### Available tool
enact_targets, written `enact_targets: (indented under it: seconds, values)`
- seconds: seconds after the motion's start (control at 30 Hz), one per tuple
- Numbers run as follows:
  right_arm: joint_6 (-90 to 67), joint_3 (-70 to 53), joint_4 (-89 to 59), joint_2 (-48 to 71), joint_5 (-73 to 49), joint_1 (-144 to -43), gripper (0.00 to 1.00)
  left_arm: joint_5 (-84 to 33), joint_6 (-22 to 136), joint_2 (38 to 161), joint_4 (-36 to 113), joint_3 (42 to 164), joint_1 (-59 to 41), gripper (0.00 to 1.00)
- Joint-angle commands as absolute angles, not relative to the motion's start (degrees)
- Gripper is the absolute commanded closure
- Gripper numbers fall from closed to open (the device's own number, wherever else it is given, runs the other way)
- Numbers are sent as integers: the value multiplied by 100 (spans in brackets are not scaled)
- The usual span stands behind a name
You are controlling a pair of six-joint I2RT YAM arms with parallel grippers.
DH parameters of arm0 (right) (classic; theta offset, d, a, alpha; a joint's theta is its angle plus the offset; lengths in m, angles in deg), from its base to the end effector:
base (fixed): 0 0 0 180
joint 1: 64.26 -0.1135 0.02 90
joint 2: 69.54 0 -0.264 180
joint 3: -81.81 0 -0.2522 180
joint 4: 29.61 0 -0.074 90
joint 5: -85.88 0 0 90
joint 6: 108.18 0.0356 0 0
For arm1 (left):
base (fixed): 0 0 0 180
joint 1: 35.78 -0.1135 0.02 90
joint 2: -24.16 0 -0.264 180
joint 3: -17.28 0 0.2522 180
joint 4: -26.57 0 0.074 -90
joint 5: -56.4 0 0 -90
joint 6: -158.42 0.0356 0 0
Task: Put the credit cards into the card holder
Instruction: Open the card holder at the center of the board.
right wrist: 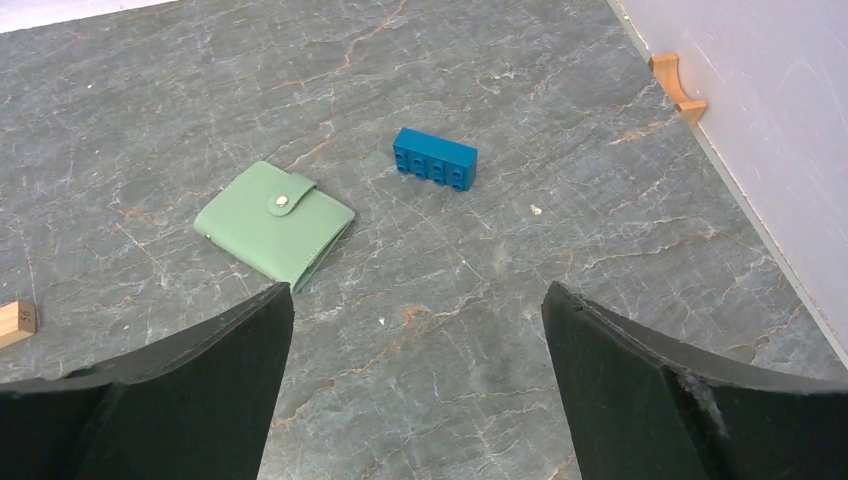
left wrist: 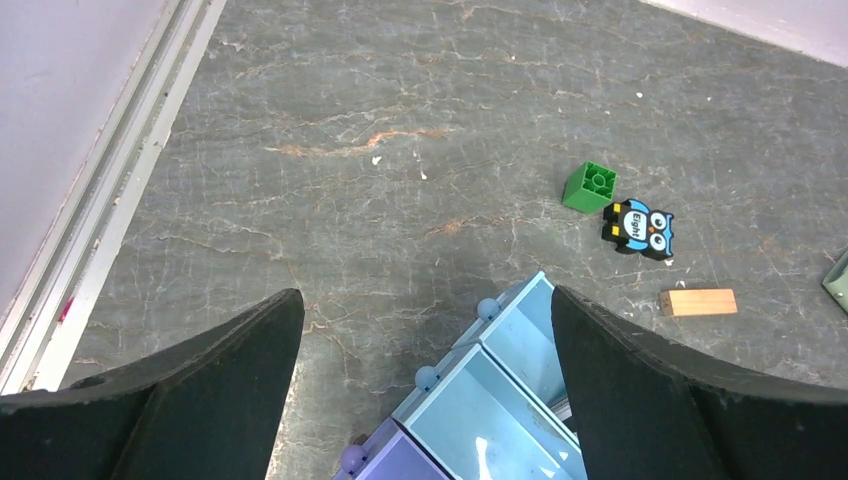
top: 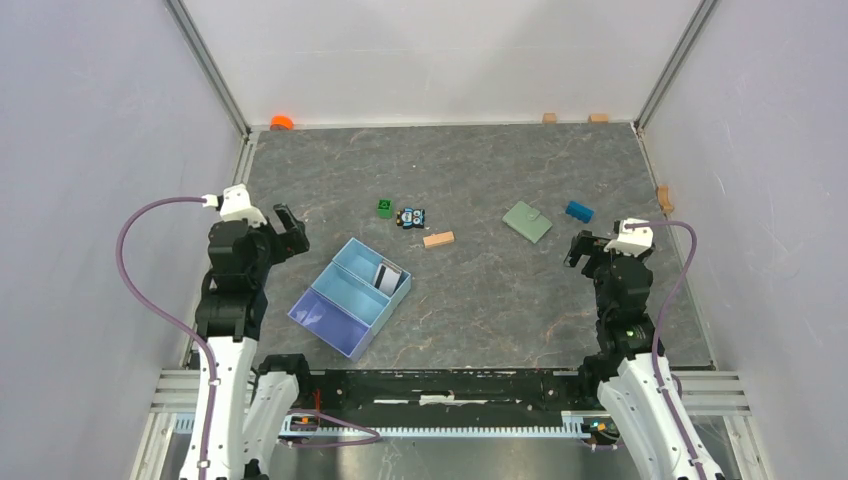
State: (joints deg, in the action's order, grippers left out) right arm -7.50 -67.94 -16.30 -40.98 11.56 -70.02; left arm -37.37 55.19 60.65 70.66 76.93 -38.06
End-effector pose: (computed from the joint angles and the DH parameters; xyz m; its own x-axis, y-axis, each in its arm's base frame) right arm 0.1465 0.0051 0.2253 -0.1660 0.1626 -0.9726 0.2010 0.9712 0.1280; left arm 0.1417 0.0080 0.3306 -0.3243 -0.2415 -0.9146 -0.1801 0.9650 -0.1909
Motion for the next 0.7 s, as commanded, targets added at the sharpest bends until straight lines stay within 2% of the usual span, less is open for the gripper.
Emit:
enact_targets:
  seconds: [0.0,0.2,0.37,0.4,0.53,0.67]
  values:
    - [-729,-6676,-1805,-4081,1081,-6984,2,-3640,5384,6247,7063,7922,-3841,0]
    - [-858,-6432,-1787,-3651,445,-6988,2,-3512,5453,6331,7215,8010,-3786,0]
    - [-978,-5977,-1857,-2613,-551,-6988,1,-3074,5506,6634,7145,8112,-3755,0]
    - [-1008,-5838,-1845,-2284,-739,-6988,6,-3001,5519,6656,7089,8064,-3755,0]
    - [-1116,-5124,-1748,-1093,-1359,-6987,16,-2807,5574,6628,7066,7970,-3758,0]
    - [-1290,-4535,-1781,-73,-1460,-6986,20,-2700,5612,6580,7032,7938,-3758,0]
